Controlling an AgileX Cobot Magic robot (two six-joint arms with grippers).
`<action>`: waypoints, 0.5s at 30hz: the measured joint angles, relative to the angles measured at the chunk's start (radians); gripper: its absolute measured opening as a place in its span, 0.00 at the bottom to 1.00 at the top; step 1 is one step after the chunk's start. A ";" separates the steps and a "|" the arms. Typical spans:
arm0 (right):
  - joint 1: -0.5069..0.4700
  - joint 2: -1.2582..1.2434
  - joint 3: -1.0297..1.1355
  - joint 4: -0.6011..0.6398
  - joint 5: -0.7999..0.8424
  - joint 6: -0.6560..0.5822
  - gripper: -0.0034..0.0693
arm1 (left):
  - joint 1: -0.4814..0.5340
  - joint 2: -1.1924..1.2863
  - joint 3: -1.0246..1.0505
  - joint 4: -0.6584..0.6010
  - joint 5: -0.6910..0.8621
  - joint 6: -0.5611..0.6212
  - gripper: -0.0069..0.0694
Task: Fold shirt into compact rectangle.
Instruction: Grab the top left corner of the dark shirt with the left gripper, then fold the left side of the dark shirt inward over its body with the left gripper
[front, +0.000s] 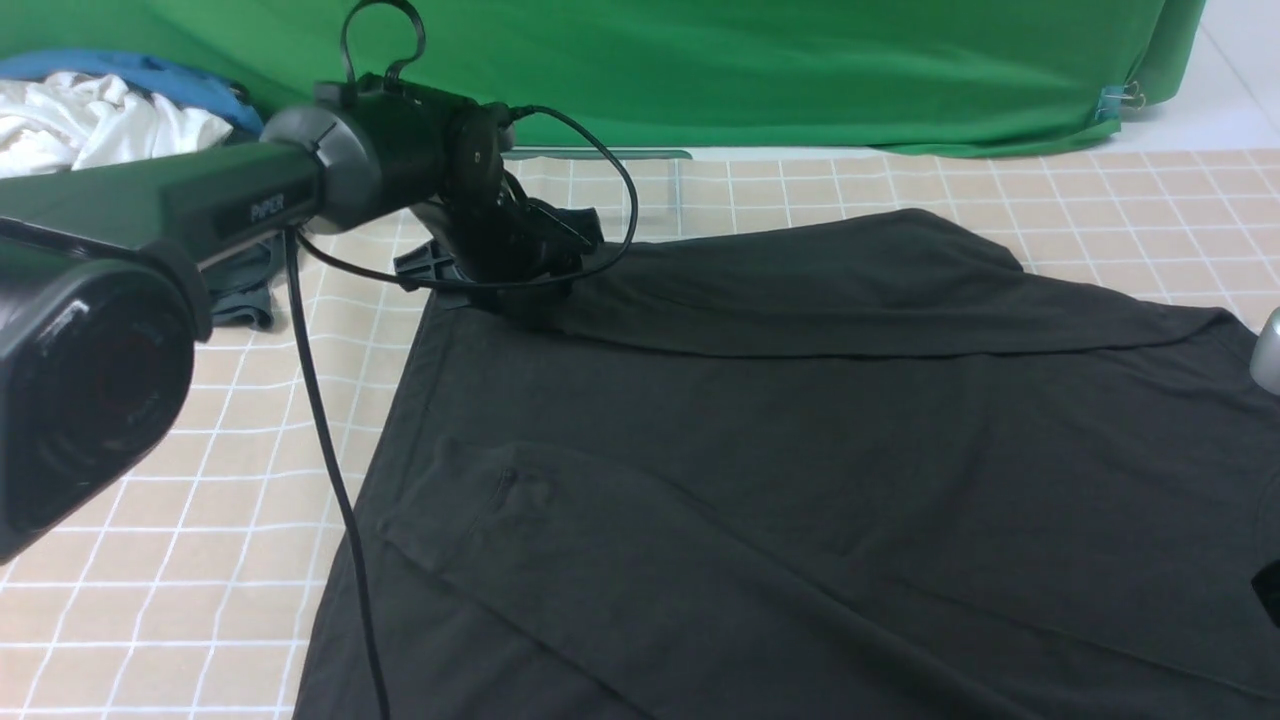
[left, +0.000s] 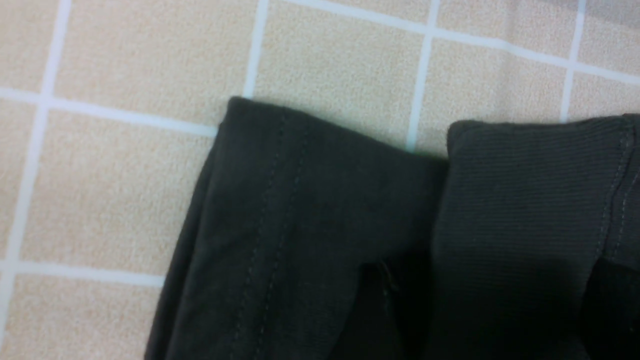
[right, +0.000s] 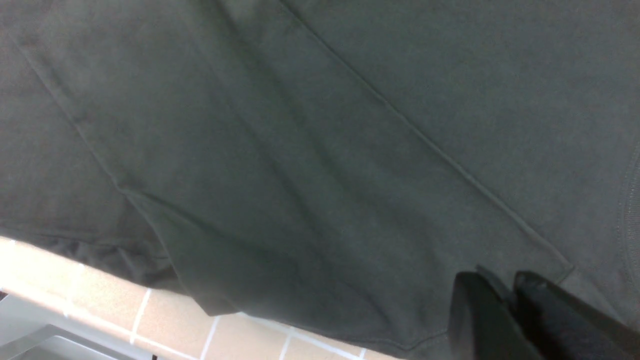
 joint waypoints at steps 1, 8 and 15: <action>0.000 0.000 0.000 0.000 0.000 0.000 0.23 | 0.000 0.003 -0.001 0.000 -0.001 0.008 0.73; 0.000 0.000 0.000 0.000 0.000 0.001 0.24 | 0.001 0.017 -0.009 -0.019 -0.006 0.048 0.40; 0.000 0.000 0.000 0.000 0.000 0.001 0.24 | 0.002 0.000 -0.023 -0.049 0.036 0.095 0.15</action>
